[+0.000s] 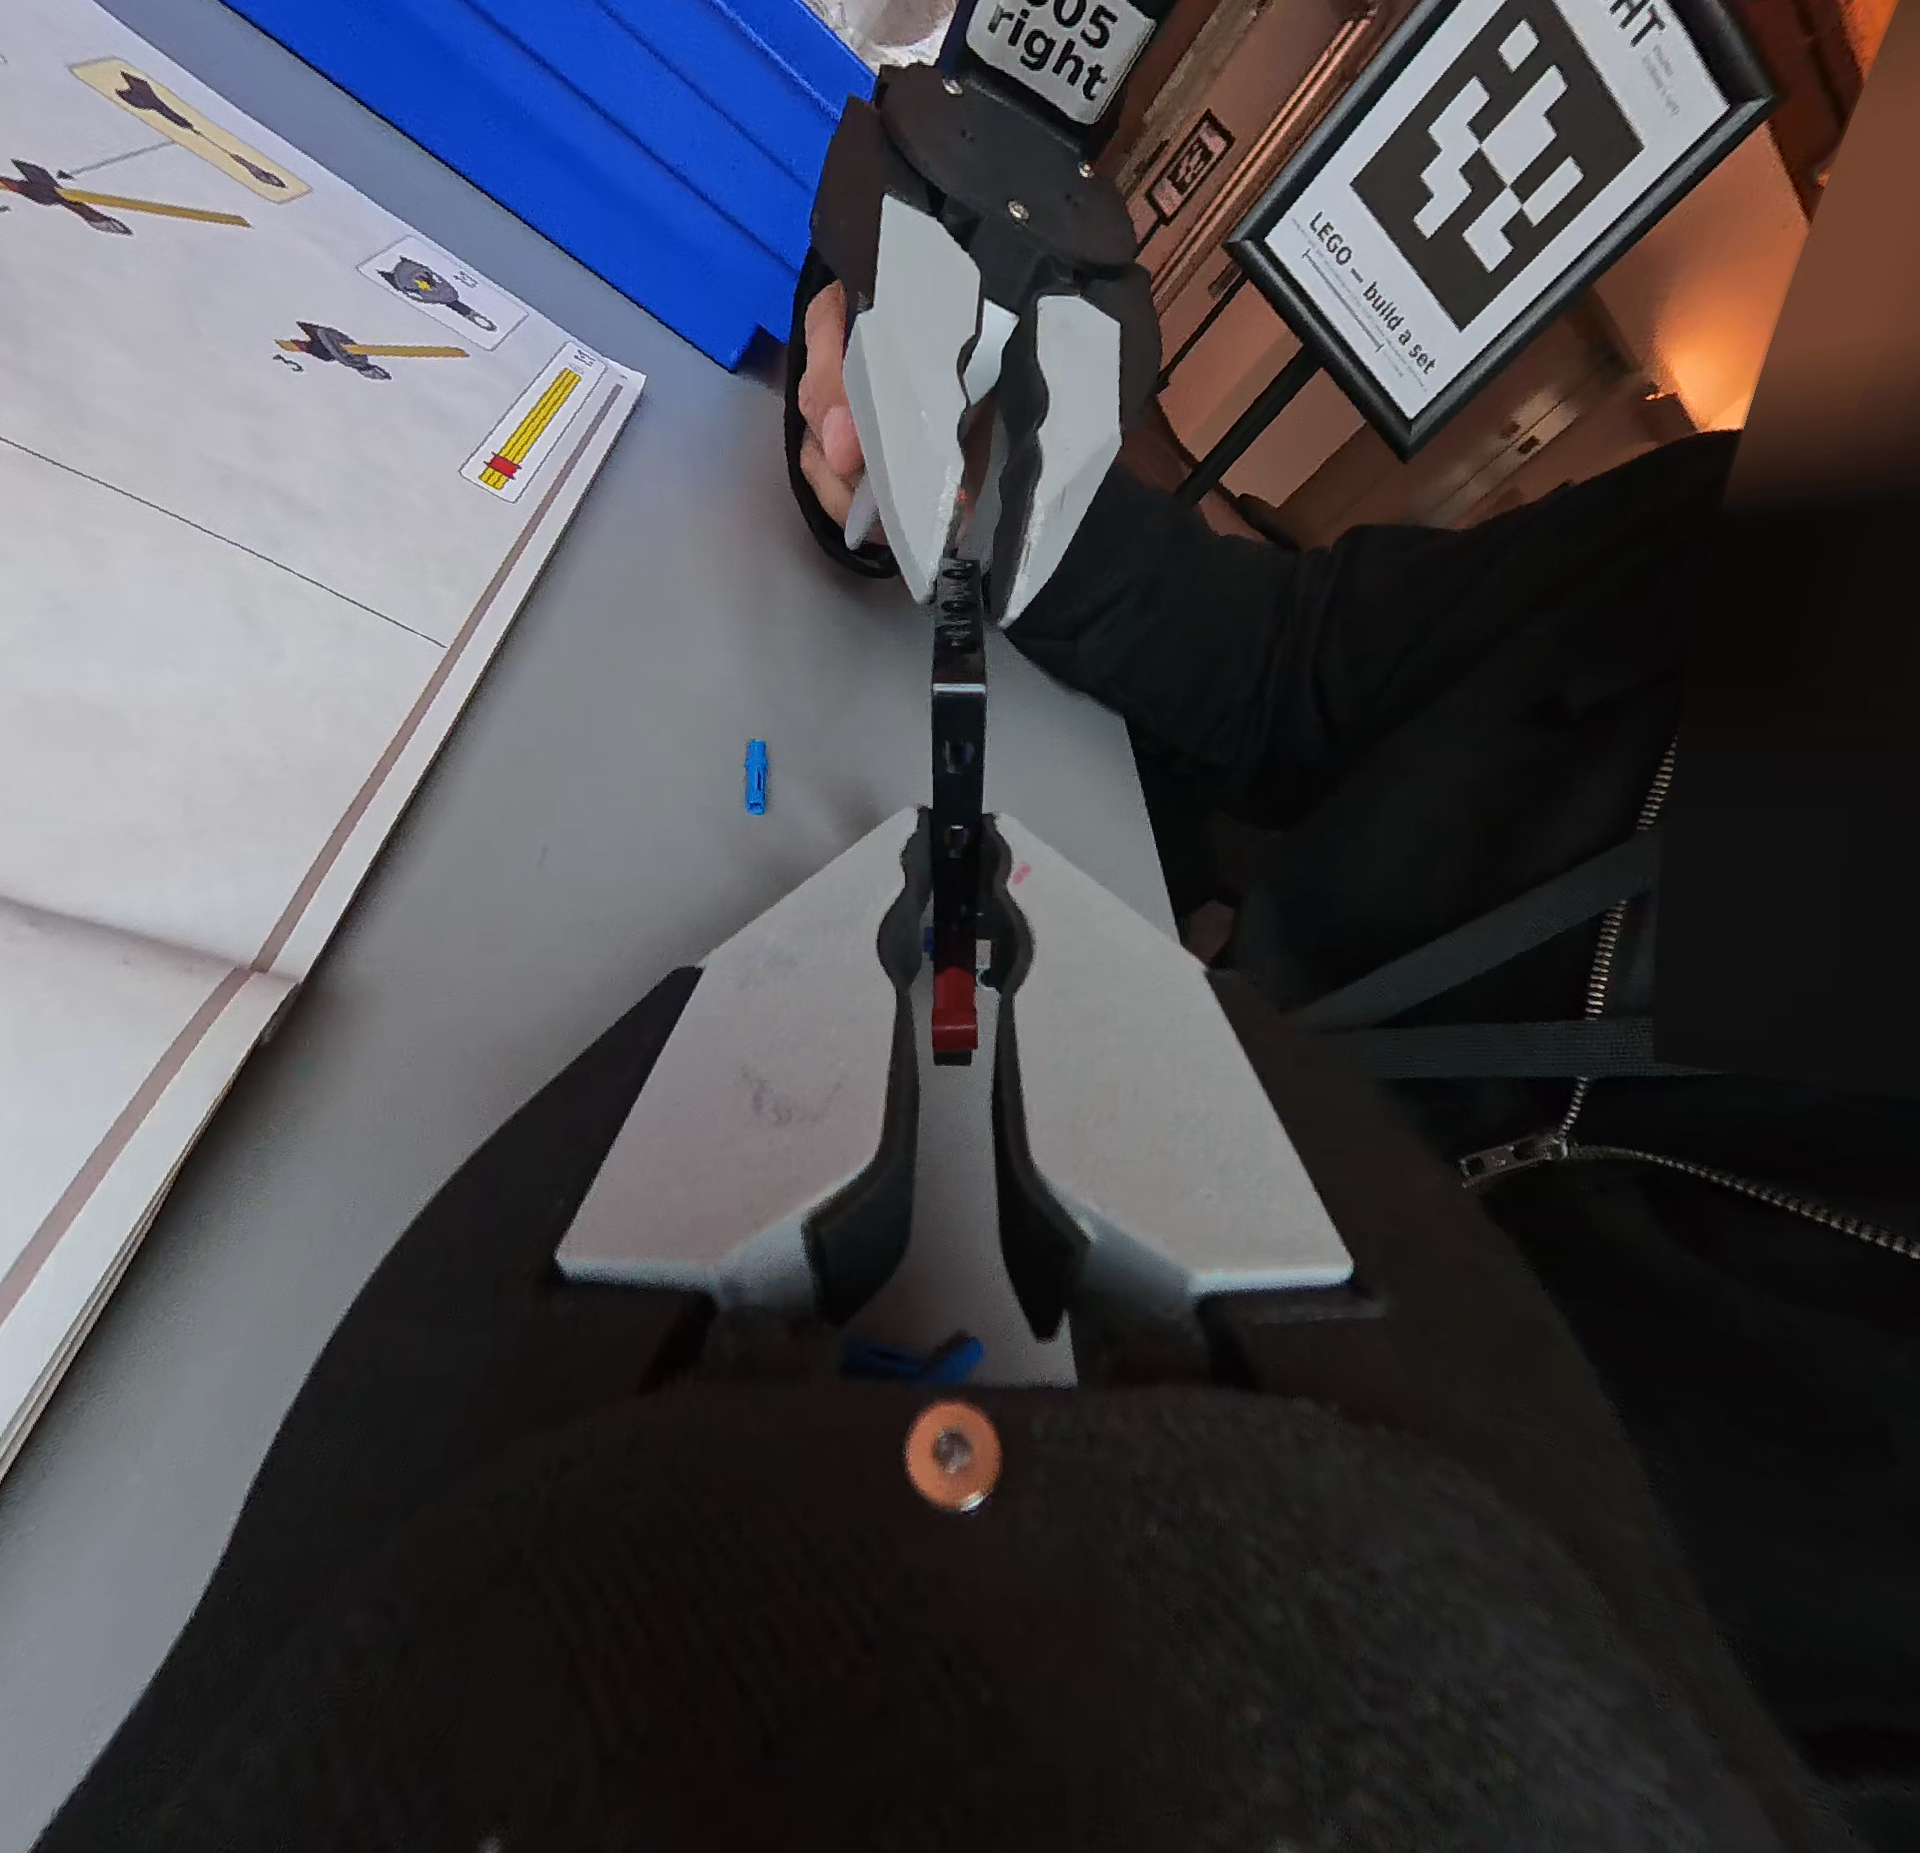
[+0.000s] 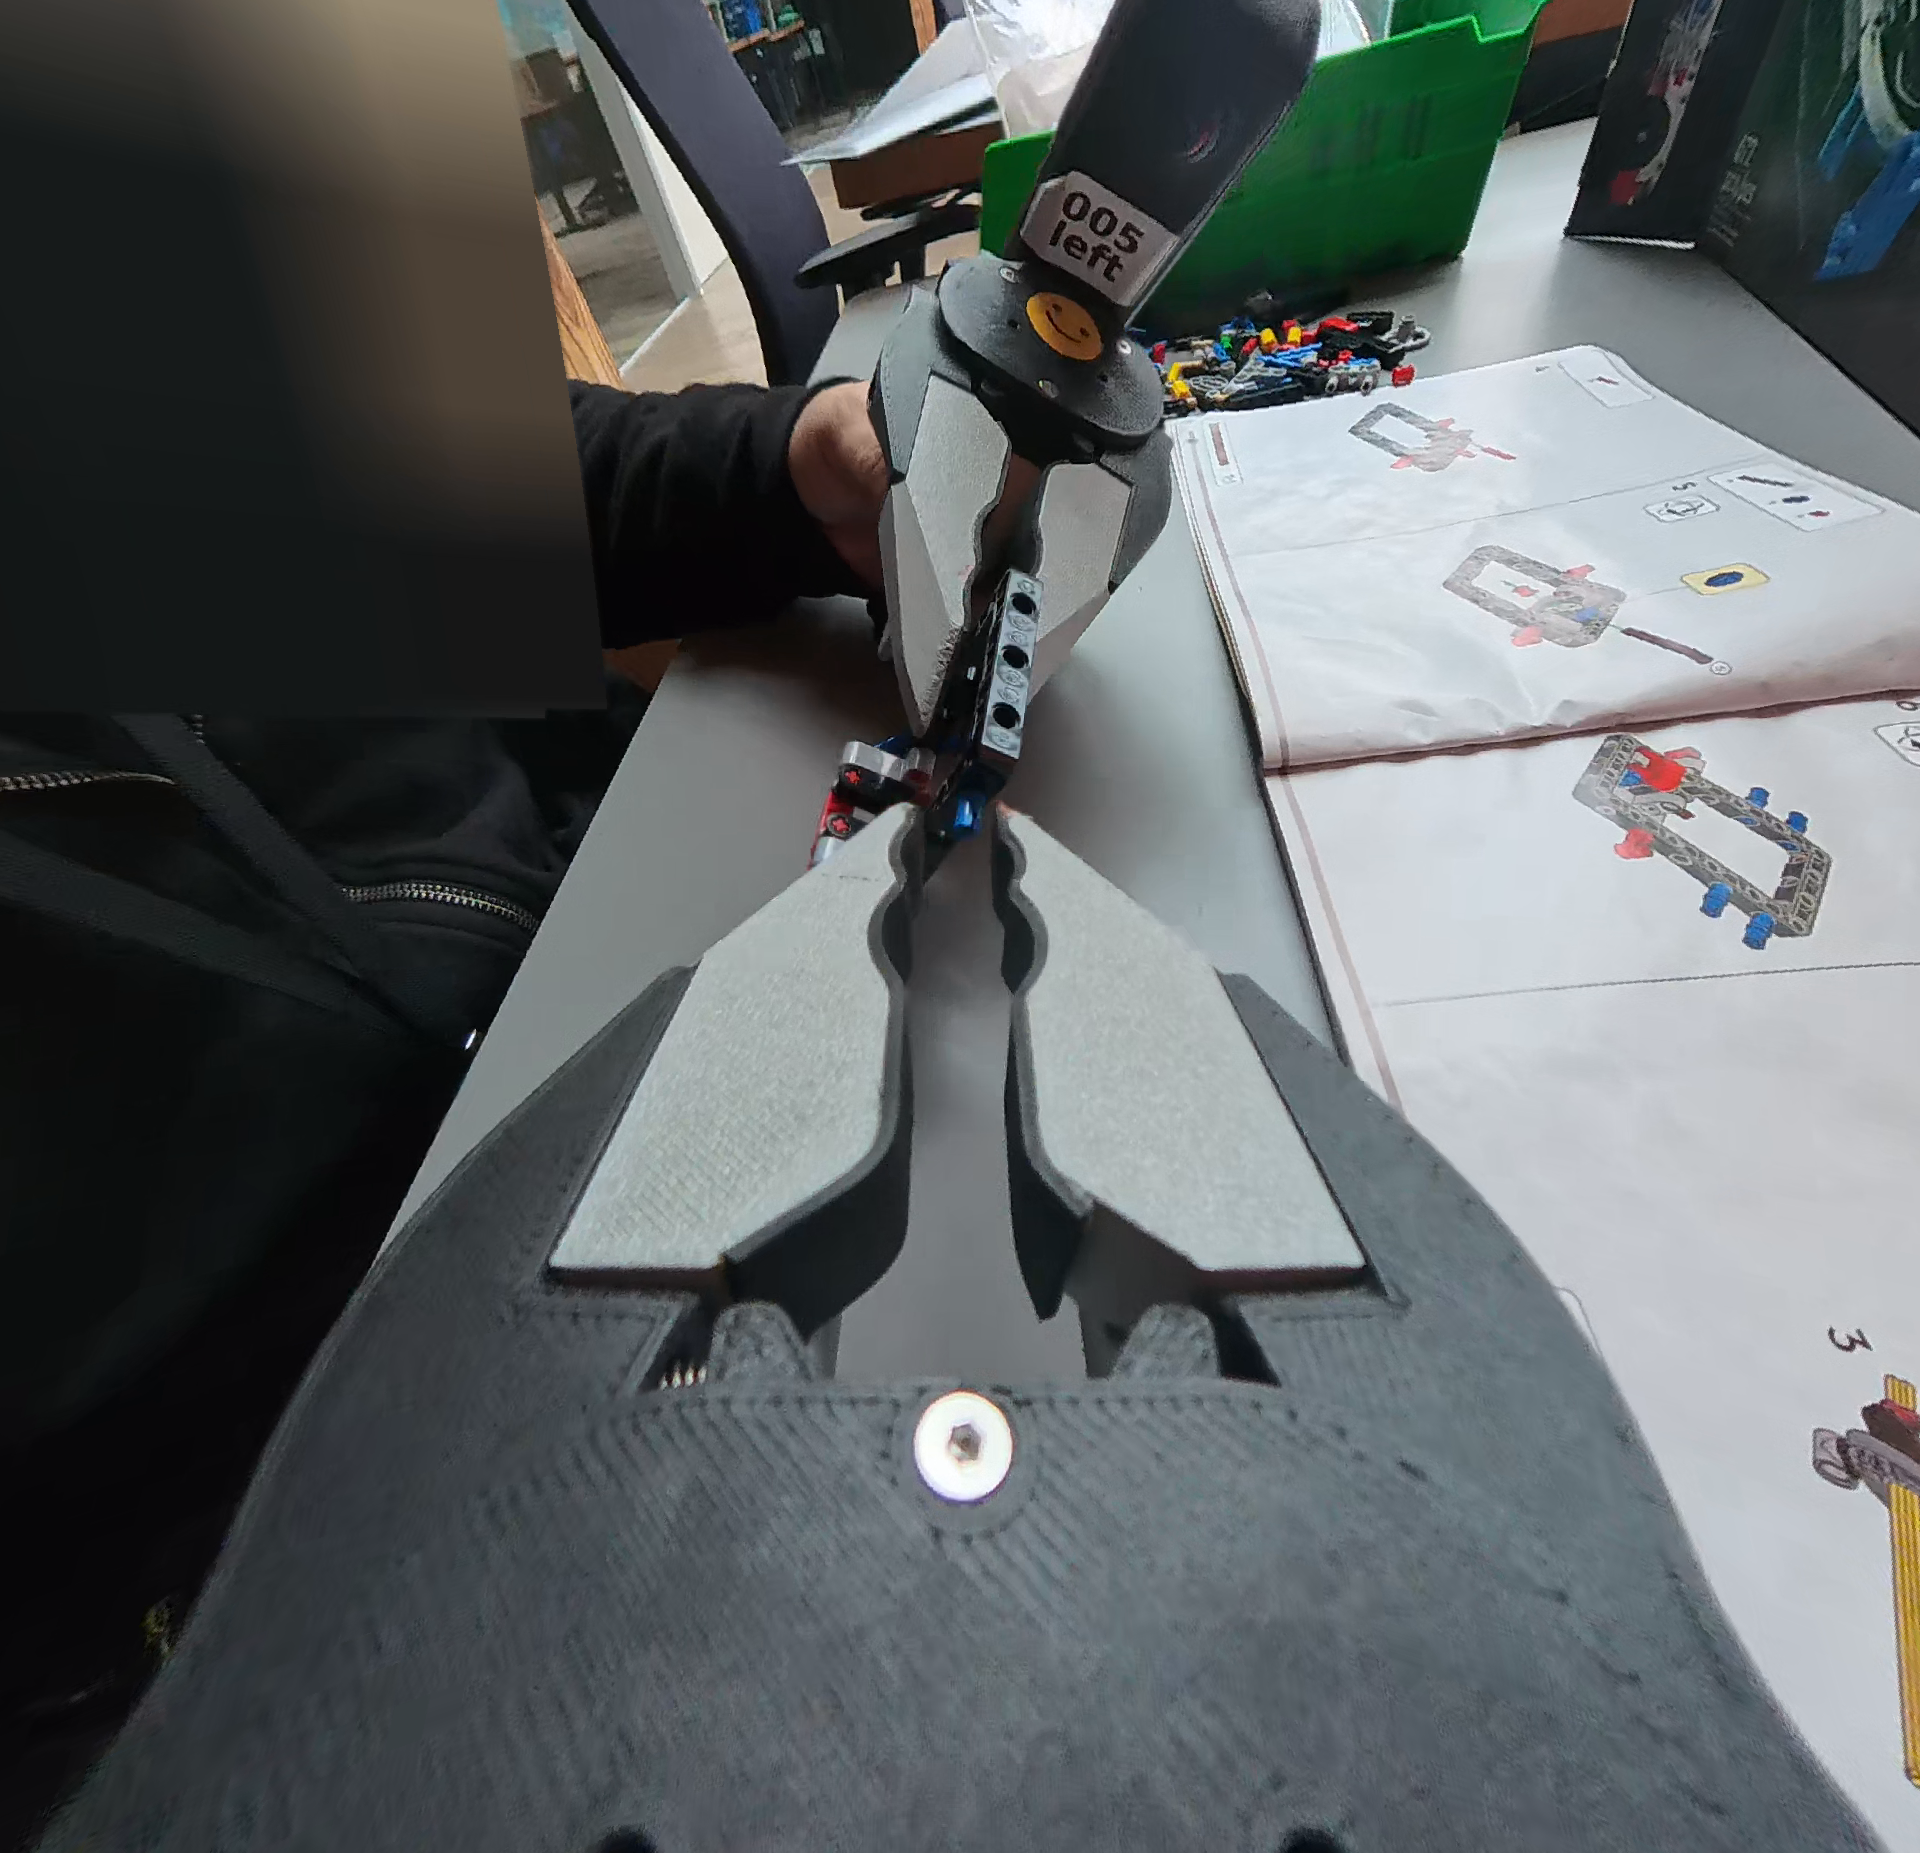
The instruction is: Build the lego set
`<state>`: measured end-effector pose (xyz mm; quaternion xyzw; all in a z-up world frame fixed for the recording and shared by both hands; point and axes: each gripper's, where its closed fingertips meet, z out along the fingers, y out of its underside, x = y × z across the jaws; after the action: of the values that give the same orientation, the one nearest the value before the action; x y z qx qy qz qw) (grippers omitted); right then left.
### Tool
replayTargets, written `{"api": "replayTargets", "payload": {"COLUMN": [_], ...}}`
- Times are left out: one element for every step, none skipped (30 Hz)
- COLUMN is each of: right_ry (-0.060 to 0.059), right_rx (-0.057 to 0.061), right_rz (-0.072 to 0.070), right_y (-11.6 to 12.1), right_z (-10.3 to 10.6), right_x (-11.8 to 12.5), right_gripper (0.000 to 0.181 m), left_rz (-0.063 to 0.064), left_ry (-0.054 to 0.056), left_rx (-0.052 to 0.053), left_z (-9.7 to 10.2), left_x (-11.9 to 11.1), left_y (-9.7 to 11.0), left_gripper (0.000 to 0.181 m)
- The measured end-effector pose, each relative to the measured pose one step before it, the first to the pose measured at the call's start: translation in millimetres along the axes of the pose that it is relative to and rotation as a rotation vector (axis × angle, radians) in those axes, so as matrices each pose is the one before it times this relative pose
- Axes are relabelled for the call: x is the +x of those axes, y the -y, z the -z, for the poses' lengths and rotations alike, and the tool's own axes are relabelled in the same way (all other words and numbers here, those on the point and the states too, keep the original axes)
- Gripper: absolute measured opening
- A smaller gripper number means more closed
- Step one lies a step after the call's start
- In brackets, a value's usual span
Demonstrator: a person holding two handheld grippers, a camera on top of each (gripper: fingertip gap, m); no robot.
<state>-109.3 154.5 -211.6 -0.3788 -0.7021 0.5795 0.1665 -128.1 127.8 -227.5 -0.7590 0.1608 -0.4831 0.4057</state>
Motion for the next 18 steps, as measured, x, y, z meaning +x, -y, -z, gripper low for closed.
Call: {"api": "replayTargets", "payload": {"right_ry": [-0.0038,-0.0063,-0.0051,-0.0001,0.0017,0.0003,0.0002,0.0011,0.0007,-0.0005,-0.0014,-0.0011,0.0001,0.0013,0.0012,0.0007,0.0010,0.0020], "right_rx": [0.0043,-0.0007,-0.0032,-0.0036,-0.0047,-0.0052,-0.0052,-0.0049,-0.0038,-0.0022,-0.0006,0.0007,0.0013,0.0012,0.0009,0.0001,-0.0010,-0.0022], "right_rz": [0.0118,0.0085,0.0030,-0.0011,-0.0029,-0.0019,-0.0006,0.0003,0.0012,0.0017,0.0018,0.0011,-0.0003,-0.0011,-0.0006,-0.0001,-0.0004,-0.0013], "right_y": [1.07,0.14,-0.29,-0.60,-1.00,-1.06,-1.07,-0.90,-0.63,-0.33,-0.09,0.12,0.23,0.12,0.16,-0.09,-0.40,-0.50], "right_z": [1.17,0.55,0.14,-0.44,-0.68,-0.85,-0.85,-0.68,-0.57,-0.28,-0.09,0.12,0.08,0.12,-0.06,-0.03,-0.39,-0.44], "right_x": [-0.42,0.21,0.46,0.03,0.05,0.10,0.07,-0.15,-0.22,-0.10,0.04,0.08,-0.04,-0.17,-0.07,-0.08,-0.04,-0.12], "right_gripper": [0.010,0.010,0.010,0.010,0.010,0.010,0.010,0.010,0.010,0.010,0.010,0.009,0.009,0.009,0.009,0.009,0.009,0.009], "left_rz": [-0.0138,-0.0090,-0.0047,-0.0021,-0.0003,0.0000,-0.0009,-0.0005,0.0006,0.0001,-0.0012,-0.0022,-0.0018,-0.0012,-0.0007,-0.0006,-0.0005,-0.0004], "left_ry": [0.0085,0.0054,0.0017,0.0009,0.0013,0.0018,0.0023,0.0010,-0.0005,0.0001,0.0011,0.0019,0.0013,0.0008,0.0007,0.0003,0.0003,-0.0001], "left_rx": [-0.0073,-0.0073,-0.0060,-0.0025,0.0000,0.0008,0.0013,0.0013,-0.0002,-0.0016,-0.0023,-0.0022,-0.0022,-0.0012,-0.0002,0.0006,0.0009,-0.0001], "left_z": [-0.64,-0.61,-0.60,-0.32,0.07,0.20,0.29,0.28,0.07,-0.26,-0.15,-0.33,-0.25,-0.15,-0.02,0.03,0.09,0.03], "left_x": [-0.02,0.12,0.25,0.08,-0.08,-0.22,-0.35,-0.14,0.00,-0.04,0.02,-0.06,0.00,0.02,-0.04,0.04,-0.01,0.05], "left_y": [-0.81,-0.95,-0.90,-0.34,0.02,0.02,0.17,0.17,-0.09,-0.22,-0.29,-0.30,-0.28,-0.12,-0.10,0.10,0.16,0.06], "left_gripper": [0.005,0.005,0.005,0.005,0.005,0.005,0.005,0.005,0.005,0.005,0.005,0.005,0.005,0.005,0.005,0.005,0.005,0.005]}}
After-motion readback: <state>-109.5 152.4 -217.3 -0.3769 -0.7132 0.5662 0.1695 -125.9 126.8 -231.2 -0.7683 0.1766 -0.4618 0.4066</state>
